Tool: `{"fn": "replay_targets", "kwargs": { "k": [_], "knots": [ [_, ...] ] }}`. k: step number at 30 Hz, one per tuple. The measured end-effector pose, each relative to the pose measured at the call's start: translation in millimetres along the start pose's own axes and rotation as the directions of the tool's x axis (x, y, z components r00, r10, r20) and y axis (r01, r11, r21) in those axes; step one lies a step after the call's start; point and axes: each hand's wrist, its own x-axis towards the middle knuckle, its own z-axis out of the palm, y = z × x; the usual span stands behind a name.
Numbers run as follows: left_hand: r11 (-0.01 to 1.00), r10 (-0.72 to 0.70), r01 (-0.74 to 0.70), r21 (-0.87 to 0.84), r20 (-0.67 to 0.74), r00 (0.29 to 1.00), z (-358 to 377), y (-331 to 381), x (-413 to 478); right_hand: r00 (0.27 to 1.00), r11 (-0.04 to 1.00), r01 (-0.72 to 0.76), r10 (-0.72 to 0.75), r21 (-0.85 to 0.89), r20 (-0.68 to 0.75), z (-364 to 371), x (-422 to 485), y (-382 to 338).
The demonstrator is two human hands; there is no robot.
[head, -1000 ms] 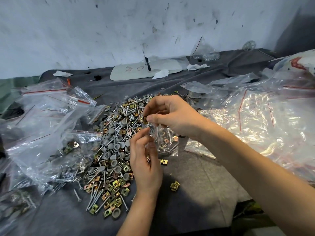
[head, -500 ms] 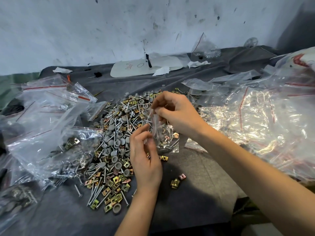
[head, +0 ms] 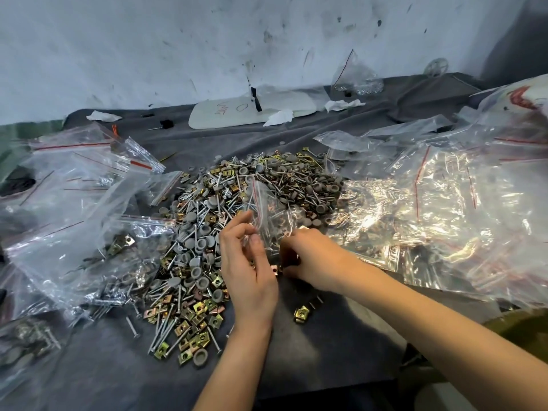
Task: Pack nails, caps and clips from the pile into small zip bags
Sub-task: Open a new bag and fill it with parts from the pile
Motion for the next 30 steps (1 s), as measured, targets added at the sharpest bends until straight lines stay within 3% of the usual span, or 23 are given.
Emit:
{"fn": "replay_targets", "kwargs": {
  "k": [6,9,11,14,17,22,24,26,28,30],
  "knots": [
    [1.000,0.007,-0.008,0.023,0.021,1.000,-1,0,0,0.998,0.997,0.022,-0.018,0.067,-0.054,-10,-6,8],
    [0.997,0.039,-0.042,0.058,0.058,0.998,-1,-1,-1,0.978,0.918,0.068,0.016,0.391,-0.208,-34,-15,5],
    [0.992,0.086,-0.094,0.087,0.087,0.993,0,-1,-1,0.926,0.820,0.235,-0.026,0.522,-0.376,-57,-18,-5],
    [0.984,0.154,-0.164,0.074,0.129,0.980,0,2,-2,0.835,0.881,0.370,-0.176,0.296,-0.521,-78,-14,-23],
    [0.984,0.162,-0.170,0.052,0.139,0.977,-1,4,-2,0.858,0.948,0.319,-0.284,0.010,-0.428,-80,-5,-28],
    [0.991,0.094,-0.102,0.083,0.096,0.991,0,1,-2,0.789,0.938,0.338,-0.237,0.079,-0.566,-73,-16,-11],
    [0.992,0.076,-0.084,0.091,0.093,0.993,-1,1,-2,0.846,0.934,0.335,-0.239,0.125,-0.477,-64,-24,-2],
    [0.996,0.049,-0.056,0.072,0.088,0.995,-1,2,-3,0.946,0.950,0.280,-0.249,0.138,-0.207,-53,-31,5],
    [0.998,0.033,-0.037,0.053,0.075,0.997,-1,1,-3,0.967,0.971,0.240,-0.240,0.008,0.080,-38,-35,10],
    [0.999,0.026,-0.029,0.041,0.069,0.997,-1,1,-3,0.959,0.974,0.211,-0.191,-0.078,0.209,-25,-37,13]
  ]
}}
